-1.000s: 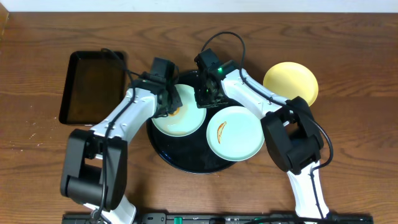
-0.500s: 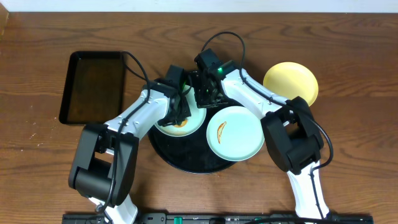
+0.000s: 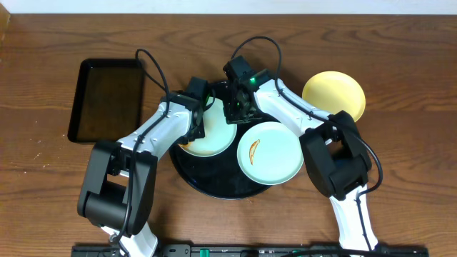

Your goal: Clean dirty plates on tray and stack at the side

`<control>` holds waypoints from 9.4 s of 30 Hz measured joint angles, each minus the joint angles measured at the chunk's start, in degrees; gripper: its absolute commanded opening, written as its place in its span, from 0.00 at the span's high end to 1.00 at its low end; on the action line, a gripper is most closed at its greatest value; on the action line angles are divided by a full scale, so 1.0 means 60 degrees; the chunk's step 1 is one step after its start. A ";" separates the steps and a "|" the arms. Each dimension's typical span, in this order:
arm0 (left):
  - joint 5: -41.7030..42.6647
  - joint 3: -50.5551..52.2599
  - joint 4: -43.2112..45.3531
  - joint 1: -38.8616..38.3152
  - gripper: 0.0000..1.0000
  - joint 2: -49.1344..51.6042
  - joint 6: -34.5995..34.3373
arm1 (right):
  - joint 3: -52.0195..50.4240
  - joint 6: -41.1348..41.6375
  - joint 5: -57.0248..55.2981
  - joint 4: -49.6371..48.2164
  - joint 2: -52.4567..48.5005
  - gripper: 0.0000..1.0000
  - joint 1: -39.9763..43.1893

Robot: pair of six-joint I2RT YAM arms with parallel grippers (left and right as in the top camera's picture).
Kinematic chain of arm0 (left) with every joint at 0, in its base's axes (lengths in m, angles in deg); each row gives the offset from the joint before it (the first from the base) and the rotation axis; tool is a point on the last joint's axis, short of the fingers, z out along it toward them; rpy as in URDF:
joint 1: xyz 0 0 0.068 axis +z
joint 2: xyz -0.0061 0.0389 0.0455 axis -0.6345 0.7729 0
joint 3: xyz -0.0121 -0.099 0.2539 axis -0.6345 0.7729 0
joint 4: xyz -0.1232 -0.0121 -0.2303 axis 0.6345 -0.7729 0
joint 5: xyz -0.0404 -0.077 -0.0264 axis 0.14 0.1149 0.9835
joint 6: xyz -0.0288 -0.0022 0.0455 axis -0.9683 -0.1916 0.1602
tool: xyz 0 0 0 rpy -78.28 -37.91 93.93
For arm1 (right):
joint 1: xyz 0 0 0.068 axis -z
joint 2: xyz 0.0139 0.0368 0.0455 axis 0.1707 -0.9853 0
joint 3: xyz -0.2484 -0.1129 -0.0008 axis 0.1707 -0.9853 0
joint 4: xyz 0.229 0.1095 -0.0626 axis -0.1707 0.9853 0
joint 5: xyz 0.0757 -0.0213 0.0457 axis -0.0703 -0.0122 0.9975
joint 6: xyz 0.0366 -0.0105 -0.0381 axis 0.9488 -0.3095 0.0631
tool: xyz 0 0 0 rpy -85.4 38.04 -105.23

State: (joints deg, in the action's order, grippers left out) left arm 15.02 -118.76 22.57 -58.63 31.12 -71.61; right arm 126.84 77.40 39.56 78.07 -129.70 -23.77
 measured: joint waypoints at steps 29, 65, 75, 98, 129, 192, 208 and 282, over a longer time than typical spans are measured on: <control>0.2659 0.0237 0.1625 0.0011 0.92 -0.1071 -0.0211 | 0.0000 0.0000 0.0000 0.0007 0.0000 0.99 0.0007; -0.2408 0.0433 0.2437 -0.0055 0.92 0.0087 0.0503 | 0.0000 0.0000 -0.0015 0.0007 0.0000 0.99 0.0007; -0.1679 0.0364 0.1231 0.0029 0.92 -0.2648 -0.0514 | 0.0463 -0.0273 -0.0871 0.0062 0.0044 0.99 0.0047; 0.0499 0.0288 -0.0688 0.0022 0.92 -0.4306 -0.0867 | 0.1217 -0.3661 -0.7362 0.0346 0.3264 0.99 -0.0004; 0.0827 0.0288 -0.0692 0.0022 0.92 -0.4306 -0.0867 | 0.1217 -0.7573 -1.1147 -0.1053 0.3293 0.99 -0.0951; 0.0831 0.0288 -0.0758 0.0022 0.92 -0.4003 -0.1304 | 0.0568 -0.1956 -0.1945 0.3351 0.3366 0.99 0.6317; 0.0831 0.0288 -0.0754 0.0022 0.92 -0.4003 -0.1308 | -0.2619 -0.1712 -0.1242 -0.0149 0.3370 0.61 0.7439; 0.0856 0.0295 -0.0426 0.0022 0.92 -0.3548 -0.1337 | -0.6641 0.2266 -0.1800 0.1767 0.5384 0.75 0.1311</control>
State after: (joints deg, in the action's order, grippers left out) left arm 20.16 -116.99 20.01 -58.50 9.83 -79.64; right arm 87.00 91.00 28.76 88.67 -97.40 -15.91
